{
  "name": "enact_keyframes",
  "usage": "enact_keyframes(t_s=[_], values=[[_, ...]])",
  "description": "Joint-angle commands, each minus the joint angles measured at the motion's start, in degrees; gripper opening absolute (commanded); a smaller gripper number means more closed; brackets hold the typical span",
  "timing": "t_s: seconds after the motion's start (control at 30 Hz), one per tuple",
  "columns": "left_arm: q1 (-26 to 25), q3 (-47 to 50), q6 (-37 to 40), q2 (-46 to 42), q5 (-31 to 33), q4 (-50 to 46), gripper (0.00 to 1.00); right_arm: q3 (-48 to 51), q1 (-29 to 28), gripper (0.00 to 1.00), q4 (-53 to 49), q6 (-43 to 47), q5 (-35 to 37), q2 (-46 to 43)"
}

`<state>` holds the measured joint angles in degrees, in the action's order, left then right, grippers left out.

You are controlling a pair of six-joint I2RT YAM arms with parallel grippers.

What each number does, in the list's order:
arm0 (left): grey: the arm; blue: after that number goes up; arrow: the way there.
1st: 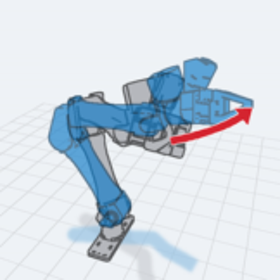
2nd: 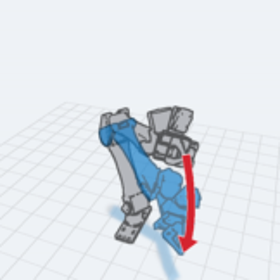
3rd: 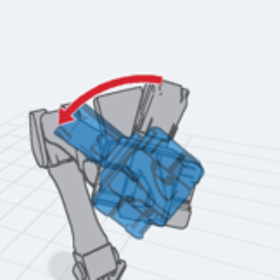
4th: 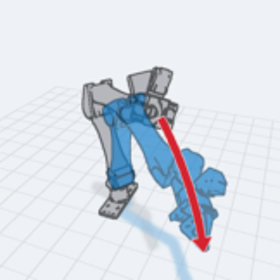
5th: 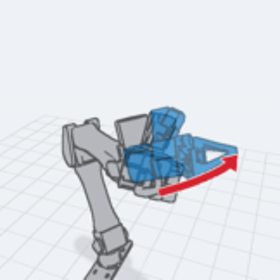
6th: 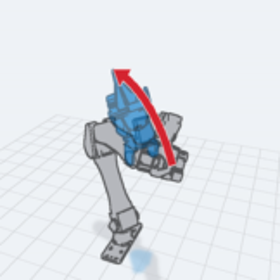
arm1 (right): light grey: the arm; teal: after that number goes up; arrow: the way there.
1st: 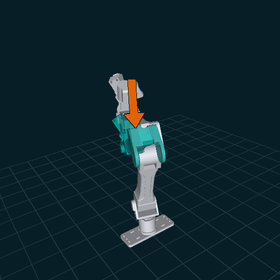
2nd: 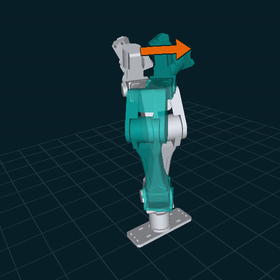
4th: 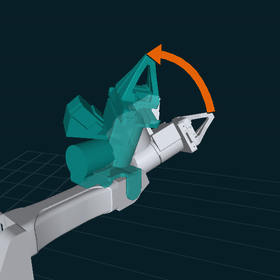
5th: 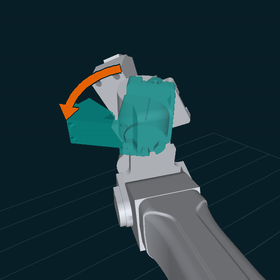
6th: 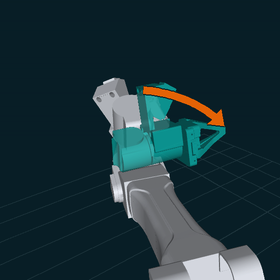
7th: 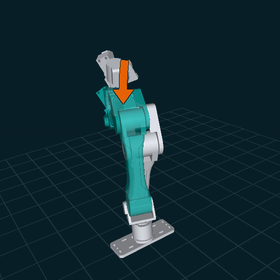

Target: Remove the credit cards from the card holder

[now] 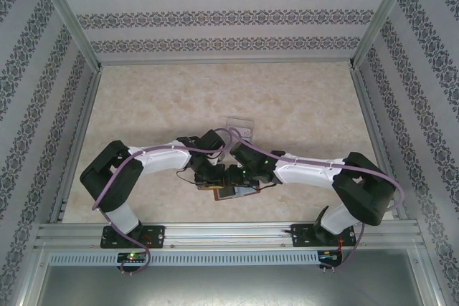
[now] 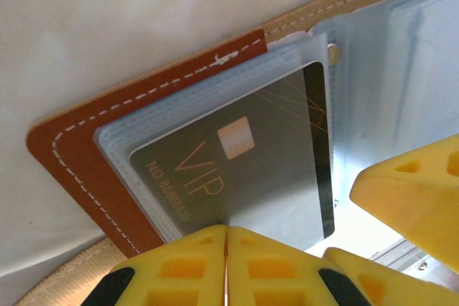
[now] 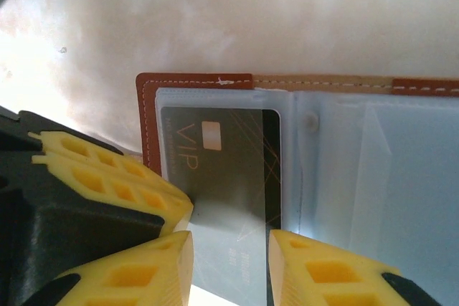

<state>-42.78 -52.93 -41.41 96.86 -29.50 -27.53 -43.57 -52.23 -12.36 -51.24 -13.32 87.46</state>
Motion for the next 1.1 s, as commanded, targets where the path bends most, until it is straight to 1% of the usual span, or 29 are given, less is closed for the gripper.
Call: enact_keyframes(t_s=[0.0, 0.27, 0.37, 0.67, 0.87, 0.97, 1.07], values=[[-0.6, -0.7, 1.0, 0.2, 1.1, -1.7, 0.1, -0.1, 0.4, 0.35, 1.4, -0.2, -1.2, 1.7], [-0.6, -0.7, 0.9, 0.2, 1.0, -1.7, 0.1, -0.1, 0.5, 0.23, 2.3, 0.1, -1.5, 3.5], [-0.6, -0.8, 1.0, 0.3, 1.1, -1.9, 0.1, -0.2, 0.5, 0.16, 1.7, 0.3, -1.3, 3.7], [-0.6, -1.1, 1.1, 0.3, 1.3, -2.2, 0.1, 0.5, 0.8, 0.14, 0.6, 0.3, 0.7, 1.6], [-0.6, -1.1, 1.2, 0.3, 1.2, -2.3, 0.1, -0.3, 1.0, 0.16, 0.9, 0.5, -0.5, 3.8], [-0.7, -1.2, 1.3, 0.5, 1.2, -2.3, 0.1, -0.5, 1.0, 0.16, 0.1, 0.6, 0.0, 4.3], [-0.6, -1.4, 1.4, 0.6, 1.3, -2.4, 0.1, -0.7, 1.0, 0.2, -1.3, 0.8, 1.1, 4.2]])
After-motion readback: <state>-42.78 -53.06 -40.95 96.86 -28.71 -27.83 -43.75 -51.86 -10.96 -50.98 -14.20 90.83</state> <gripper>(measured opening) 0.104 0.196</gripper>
